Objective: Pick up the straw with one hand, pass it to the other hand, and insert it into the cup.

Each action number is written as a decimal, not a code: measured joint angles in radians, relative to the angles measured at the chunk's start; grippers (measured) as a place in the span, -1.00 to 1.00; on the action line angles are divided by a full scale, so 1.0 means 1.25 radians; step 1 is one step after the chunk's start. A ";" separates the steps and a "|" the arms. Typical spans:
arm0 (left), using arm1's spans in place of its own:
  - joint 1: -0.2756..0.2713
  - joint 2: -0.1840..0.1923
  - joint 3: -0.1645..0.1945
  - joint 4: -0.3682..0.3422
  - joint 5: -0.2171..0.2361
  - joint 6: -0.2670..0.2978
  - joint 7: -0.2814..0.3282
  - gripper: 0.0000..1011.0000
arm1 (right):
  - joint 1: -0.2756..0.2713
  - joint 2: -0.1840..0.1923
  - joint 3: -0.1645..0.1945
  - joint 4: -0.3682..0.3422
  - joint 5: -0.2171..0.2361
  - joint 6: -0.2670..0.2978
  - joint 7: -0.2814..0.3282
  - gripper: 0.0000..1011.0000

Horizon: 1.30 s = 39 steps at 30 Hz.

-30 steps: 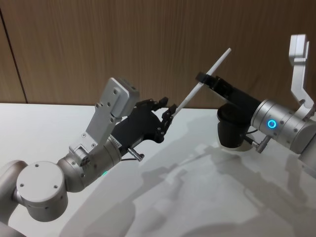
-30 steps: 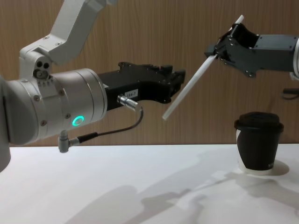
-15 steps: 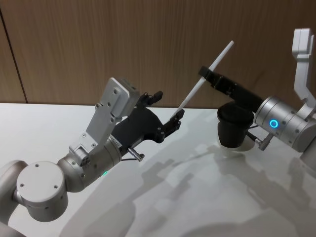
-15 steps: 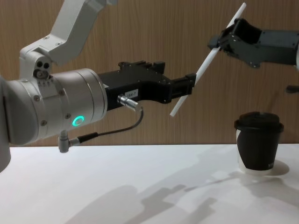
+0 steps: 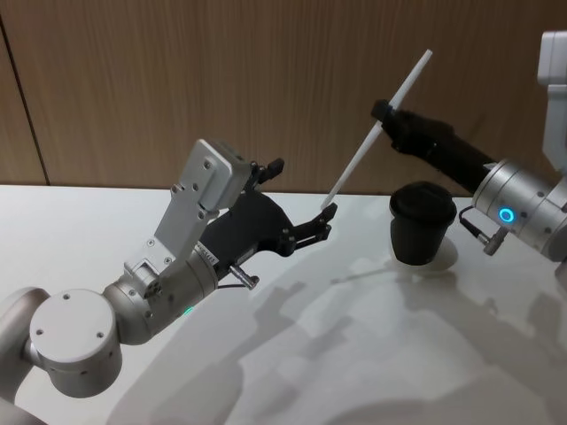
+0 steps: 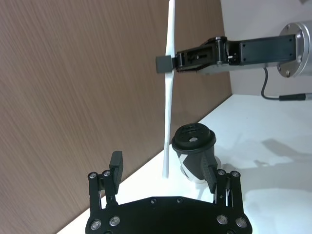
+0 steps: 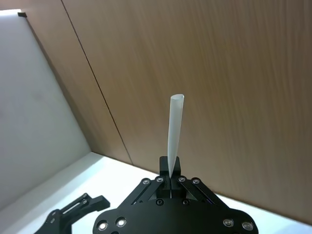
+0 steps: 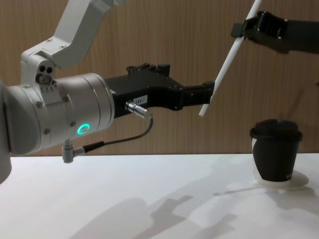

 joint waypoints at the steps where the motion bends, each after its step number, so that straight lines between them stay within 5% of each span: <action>1: 0.000 0.000 0.000 0.000 0.000 0.000 0.000 0.98 | 0.000 0.000 0.000 0.000 0.000 0.000 0.000 -0.99; 24: 0.000 0.000 0.000 0.000 0.000 0.000 0.000 0.98 | 0.078 0.100 -0.046 0.049 -0.190 -0.187 0.086 -0.99; 39: 0.000 0.000 0.000 0.000 0.000 0.000 0.000 0.98 | 0.096 0.138 -0.050 0.060 -0.236 -0.217 0.132 -0.99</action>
